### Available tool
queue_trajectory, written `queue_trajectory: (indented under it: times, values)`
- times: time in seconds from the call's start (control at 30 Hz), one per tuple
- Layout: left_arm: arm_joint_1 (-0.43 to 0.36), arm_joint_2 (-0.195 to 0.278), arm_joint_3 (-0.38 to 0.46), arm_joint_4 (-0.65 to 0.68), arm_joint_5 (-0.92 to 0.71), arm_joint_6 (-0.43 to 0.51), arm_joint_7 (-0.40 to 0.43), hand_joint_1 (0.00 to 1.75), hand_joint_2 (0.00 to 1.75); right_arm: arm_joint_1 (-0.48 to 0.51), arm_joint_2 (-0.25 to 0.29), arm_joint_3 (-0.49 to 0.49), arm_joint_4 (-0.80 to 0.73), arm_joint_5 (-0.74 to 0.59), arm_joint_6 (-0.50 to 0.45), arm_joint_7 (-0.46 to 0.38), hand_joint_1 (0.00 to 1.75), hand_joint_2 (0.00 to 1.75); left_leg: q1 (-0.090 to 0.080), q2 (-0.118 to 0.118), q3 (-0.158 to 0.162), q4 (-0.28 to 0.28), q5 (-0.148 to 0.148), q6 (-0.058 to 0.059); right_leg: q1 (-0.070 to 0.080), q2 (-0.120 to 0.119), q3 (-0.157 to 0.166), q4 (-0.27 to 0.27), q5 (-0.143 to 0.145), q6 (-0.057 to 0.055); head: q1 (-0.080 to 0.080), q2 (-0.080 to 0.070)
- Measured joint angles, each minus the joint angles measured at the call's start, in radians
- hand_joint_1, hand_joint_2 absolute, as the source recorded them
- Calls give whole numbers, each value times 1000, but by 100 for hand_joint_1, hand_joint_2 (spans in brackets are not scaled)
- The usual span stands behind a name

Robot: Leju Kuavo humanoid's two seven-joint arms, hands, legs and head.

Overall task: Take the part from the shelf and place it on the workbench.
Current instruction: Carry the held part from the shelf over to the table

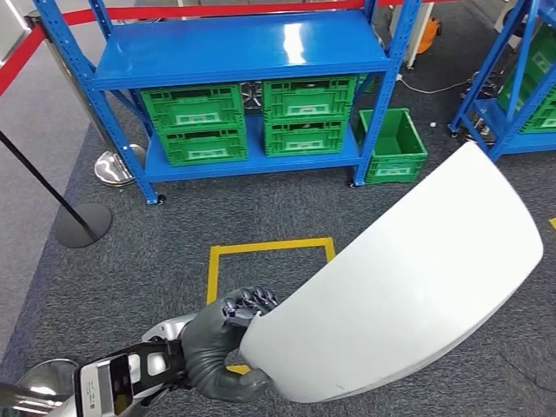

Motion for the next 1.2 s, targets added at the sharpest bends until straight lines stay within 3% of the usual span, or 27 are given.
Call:
queue_trajectory:
  times: [0.07,0.13,0.17,0.2,0.27,0.33,0.37,0.4,0.47,0.53,0.57,0.63,0.7,0.77,0.83,0.87,0.9,0.97,1.03,1.1,1.17,1.2]
  values:
    - [-15,-18,9,5,8,-4,3,175,175,0,-14,-8,-3,0,-2,-12,0,0,0,-28,34,-74,17,4,0,18,-12,3,8,10,1,0]
    - [-24,-33,19,12,13,-9,4,175,175,5,-28,-15,-4,0,-4,-18,0,0,-2,-15,33,-83,19,9,-4,32,-24,1,16,23,2,0]
    - [-27,-39,22,14,14,-10,4,175,175,9,-32,-18,-5,0,-4,-19,0,0,-2,-5,32,-85,22,15,-5,24,-29,5,14,29,2,0]
    - [-29,-44,25,17,14,-11,4,175,175,12,-37,-22,-5,-1,-4,-21,0,0,-1,6,32,-87,26,20,-5,5,-39,24,1,35,6,0]
    - [-29,-53,31,20,12,-13,4,175,175,11,-43,-27,-6,-2,-8,-28,0,0,1,30,31,-88,29,25,-5,-48,-84,127,-60,46,12,0]
    - [-26,-57,37,24,10,-14,4,175,175,9,-47,-32,-7,-3,-11,-35,0,0,1,56,29,-88,29,26,-9,-70,-141,265,-123,57,15,0]
    - [-24,-58,38,26,8,-14,4,175,175,10,-48,-34,-7,-4,-12,-38,0,0,1,68,29,-88,29,26,-12,-74,-151,298,-132,60,15,0]
    - [-23,-59,39,28,8,-15,4,175,175,12,-49,-35,-7,-4,-13,-39,0,0,1,80,29,-88,29,25,-14,-77,-140,288,-122,62,15,0]
    - [-22,-62,40,29,8,-15,4,175,175,16,-54,-36,-9,-4,-14,-40,0,0,1,100,33,-87,26,20,-17,-101,-61,156,-65,66,15,0]
    - [-23,-66,41,30,8,-15,4,175,175,14,-58,-38,-9,-4,-14,-41,0,0,-5,116,37,-85,21,11,-14,-130,9,34,-29,59,16,0]
    - [-23,-67,42,30,8,-15,4,175,175,13,-59,-39,-10,-4,-14,-41,0,0,-8,123,38,-85,20,6,-12,-136,21,10,-26,51,16,0]
    - [-23,-70,43,30,8,-15,4,175,175,12,-59,-41,-10,-4,-14,-42,0,0,-10,138,38,-87,20,-4,-9,-117,13,10,-26,32,15,0]
    - [-23,-73,44,30,8,-15,4,175,175,16,-61,-42,-10,-4,-14,-42,0,0,-7,122,32,-72,3,-16,-12,-99,9,8,-22,17,15,0]
    - [-22,-74,46,30,8,-15,4,175,175,14,-63,-42,-10,-4,-15,-42,0,0,-4,77,-9,19,-55,-22,-14,-79,5,5,-17,6,13,0]
    - [-19,-73,48,32,8,-15,4,175,175,11,-63,-42,-10,-4,-15,-42,0,0,-5,52,-78,160,-118,-22,-13,-56,1,4,-15,1,11,0]
    - [-17,-73,49,33,8,-14,4,175,175,11,-64,-43,-10,-5,-14,-43,0,0,-5,49,-101,203,-127,-20,-12,-43,0,5,-14,0,11,0]
    - [-15,-73,50,35,8,-11,4,175,175,12,-64,-43,-10,-5,-14,-45,0,0,-5,48,-106,209,-114,-18,-12,-29,-1,5,-13,1,11,0]
    - [-10,-74,54,36,14,-6,4,175,175,13,-64,-45,-10,-7,-13,-55,0,0,-5,34,-64,114,-43,-12,-12,-1,-1,6,-10,4,11,0]
    - [-3,-76,60,36,31,-9,4,175,175,13,-63,-48,-10,-7,-9,-72,0,0,0,-15,-6,-14,13,-6,-12,24,-6,11,-8,12,11,0]
    - [6,-77,64,36,43,-18,4,175,175,17,-63,-51,-11,-7,-7,-85,0,0,1,-44,15,-66,23,-2,-13,45,-16,12,-4,24,12,0]
    - [11,-80,65,36,41,-25,3,175,175,25,-63,-55,-10,-8,-5,-88,0,0,2,-25,15,-70,26,8,-17,57,-25,8,1,36,11,0]
    - [12,-83,65,36,37,-27,3,175,175,29,-63,-57,-10,-11,-4,-87,0,0,3,-14,16,-71,28,14,-16,40,-31,16,-4,42,13,0]
